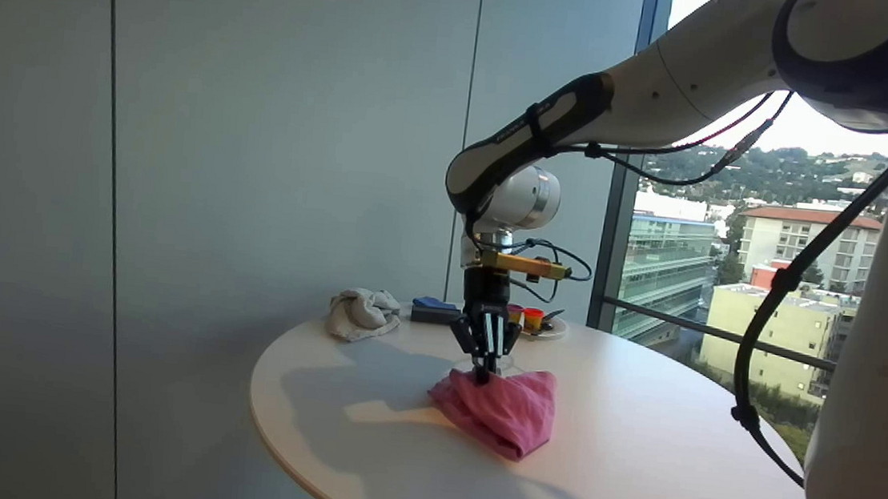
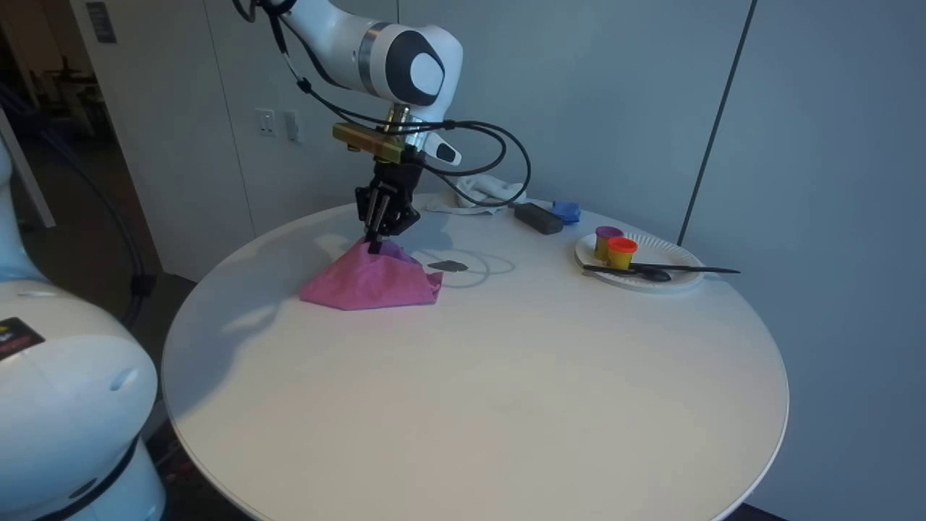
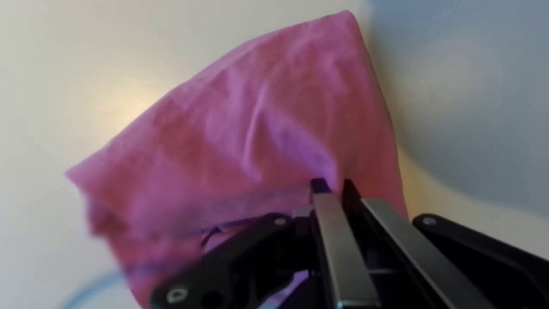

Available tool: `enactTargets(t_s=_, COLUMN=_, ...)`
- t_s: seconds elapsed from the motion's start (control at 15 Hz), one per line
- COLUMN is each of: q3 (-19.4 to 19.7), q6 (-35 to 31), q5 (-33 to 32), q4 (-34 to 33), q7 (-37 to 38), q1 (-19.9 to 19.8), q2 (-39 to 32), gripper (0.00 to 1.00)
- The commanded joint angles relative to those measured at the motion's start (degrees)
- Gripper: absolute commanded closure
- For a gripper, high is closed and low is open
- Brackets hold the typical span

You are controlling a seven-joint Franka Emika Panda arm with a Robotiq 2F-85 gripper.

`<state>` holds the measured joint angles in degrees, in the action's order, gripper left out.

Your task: Unfold the pink towel once.

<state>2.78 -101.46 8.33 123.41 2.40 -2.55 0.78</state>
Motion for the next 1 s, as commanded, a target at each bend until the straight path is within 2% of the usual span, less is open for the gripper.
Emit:
enactTargets(t_s=0.0, q3=-0.24, q6=0.81, q5=-4.28, q4=-1.26, q7=2.46, q1=0.09, q2=0.58, gripper=0.92)
enactTargets(t_s=0.4, q3=0.31, q6=4.19, q5=-18.36, q4=-4.11, q7=7.4, q1=-0.96, q2=7.3, gripper=0.92)
enactTargets(t_s=0.6, q3=0.15, q6=4.29, q5=-23.16, q4=-4.35, q7=8.23, q1=-1.76, q2=12.13, gripper=0.92)
enactTargets(t_s=0.93, q3=-0.15, q6=-4.18, q5=-28.71, q4=-2.56, q7=-0.06, q1=-1.09, q2=16.39, gripper=0.93)
